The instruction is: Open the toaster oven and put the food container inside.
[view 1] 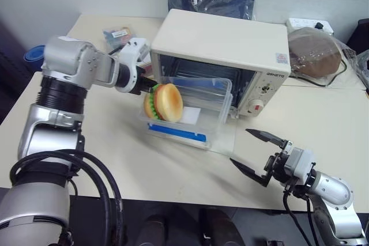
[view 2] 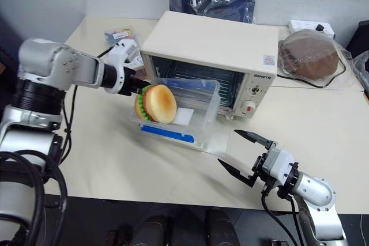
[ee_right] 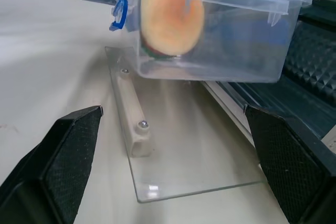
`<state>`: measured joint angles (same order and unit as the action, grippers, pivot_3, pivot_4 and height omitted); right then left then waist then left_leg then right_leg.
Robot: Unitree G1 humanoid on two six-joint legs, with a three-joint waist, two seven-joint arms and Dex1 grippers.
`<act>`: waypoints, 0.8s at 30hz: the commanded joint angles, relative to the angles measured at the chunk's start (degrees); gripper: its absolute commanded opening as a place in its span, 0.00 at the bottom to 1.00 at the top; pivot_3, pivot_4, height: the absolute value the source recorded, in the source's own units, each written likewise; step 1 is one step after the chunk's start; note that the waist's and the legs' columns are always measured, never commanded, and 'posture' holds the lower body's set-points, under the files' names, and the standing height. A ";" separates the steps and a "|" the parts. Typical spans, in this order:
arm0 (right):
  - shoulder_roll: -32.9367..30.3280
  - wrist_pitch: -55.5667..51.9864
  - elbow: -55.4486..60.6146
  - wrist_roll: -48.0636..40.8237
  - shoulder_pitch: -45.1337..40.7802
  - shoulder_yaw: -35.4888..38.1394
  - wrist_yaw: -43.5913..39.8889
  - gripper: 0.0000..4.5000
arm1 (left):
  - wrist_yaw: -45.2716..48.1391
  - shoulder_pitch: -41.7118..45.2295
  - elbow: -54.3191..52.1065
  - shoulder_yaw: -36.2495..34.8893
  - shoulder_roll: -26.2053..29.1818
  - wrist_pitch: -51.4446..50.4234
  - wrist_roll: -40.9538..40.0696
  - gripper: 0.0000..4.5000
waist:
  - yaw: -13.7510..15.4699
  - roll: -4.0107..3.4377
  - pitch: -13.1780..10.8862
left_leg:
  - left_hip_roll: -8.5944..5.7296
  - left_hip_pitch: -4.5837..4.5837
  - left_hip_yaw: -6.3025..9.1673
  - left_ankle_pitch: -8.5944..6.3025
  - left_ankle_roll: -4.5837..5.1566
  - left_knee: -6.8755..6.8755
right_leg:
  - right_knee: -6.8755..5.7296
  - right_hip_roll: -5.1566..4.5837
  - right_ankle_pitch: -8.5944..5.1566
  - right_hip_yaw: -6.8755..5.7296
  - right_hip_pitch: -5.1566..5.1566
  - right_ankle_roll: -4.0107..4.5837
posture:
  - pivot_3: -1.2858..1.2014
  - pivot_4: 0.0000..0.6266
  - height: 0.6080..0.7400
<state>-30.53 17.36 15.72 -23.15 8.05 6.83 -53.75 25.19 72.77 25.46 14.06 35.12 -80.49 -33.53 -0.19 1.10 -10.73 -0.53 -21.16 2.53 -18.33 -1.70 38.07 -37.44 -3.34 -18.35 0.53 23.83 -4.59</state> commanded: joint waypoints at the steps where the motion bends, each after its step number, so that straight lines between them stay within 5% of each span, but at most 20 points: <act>1: 0.45 0.00 2.55 -0.21 0.56 0.01 1.47 1.00 | 1.16 2.26 0.27 -2.85 -1.38 0.29 1.98 0.31 | 0.10 0.00 0.00 | 0.00 0.00 0.01 0.00 0.00 0.00 | 0.00 -0.01 0.00 -0.01 0.00 0.00 | 0.52 0.24 1.00; 6: -0.11 -3.08 3.71 -1.81 0.60 0.66 3.22 1.00 | 1.51 2.05 0.79 -9.64 -1.90 -0.72 2.12 0.61 | 0.14 0.00 0.00 | -0.03 -0.01 0.03 0.01 0.02 0.07 | -0.01 -0.05 0.00 -0.02 0.00 -0.01 | 0.52 0.24 1.00; 12: -6.03 -15.84 9.56 -10.02 2.17 2.18 1.28 1.00 | 7.22 -2.79 -4.02 -16.97 2.86 2.49 0.09 0.61 | -0.24 -0.04 -0.03 | 0.00 0.03 -0.01 0.02 0.00 0.03 | -0.11 -0.03 0.00 0.00 0.04 0.00 | 0.52 0.24 1.00; 16: -14.64 -26.93 15.18 -15.54 6.55 2.34 -2.78 0.80 | 18.85 -11.04 -10.86 -17.94 10.97 5.02 -3.51 0.61 | -0.08 -0.07 -0.03 | 0.01 0.04 0.00 0.02 -0.01 -0.01 | -0.11 -0.05 0.00 0.02 0.02 0.00 | 0.52 0.24 1.00; 22: -17.18 -34.47 22.70 -14.80 4.51 -3.09 -0.56 0.34 | 41.31 -36.59 -25.16 -16.59 22.42 33.92 0.98 0.27 | -0.33 -0.04 -0.01 | 0.06 0.16 0.02 0.01 0.00 -0.08 | 0.10 -0.07 -0.05 0.02 -0.09 0.09 | 0.52 0.24 1.00; 24: -15.65 -35.55 23.11 -13.42 1.73 -5.22 1.34 0.19 | 44.13 -42.12 -29.15 -16.23 22.95 35.92 0.17 0.14 | 0.06 -0.02 -0.01 | 0.12 0.09 0.08 0.00 -0.02 -0.01 | 0.12 -0.05 -0.07 -0.02 -0.08 0.12 | 0.52 0.24 1.00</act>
<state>-47.11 -17.65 36.51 -36.93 10.80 2.65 -53.92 66.00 31.03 0.76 -1.42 56.91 -48.01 -33.04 -0.14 1.08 -10.74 -0.40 -21.07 2.64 -18.33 -1.69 38.09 -37.32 -3.41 -18.42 0.50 23.72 -4.46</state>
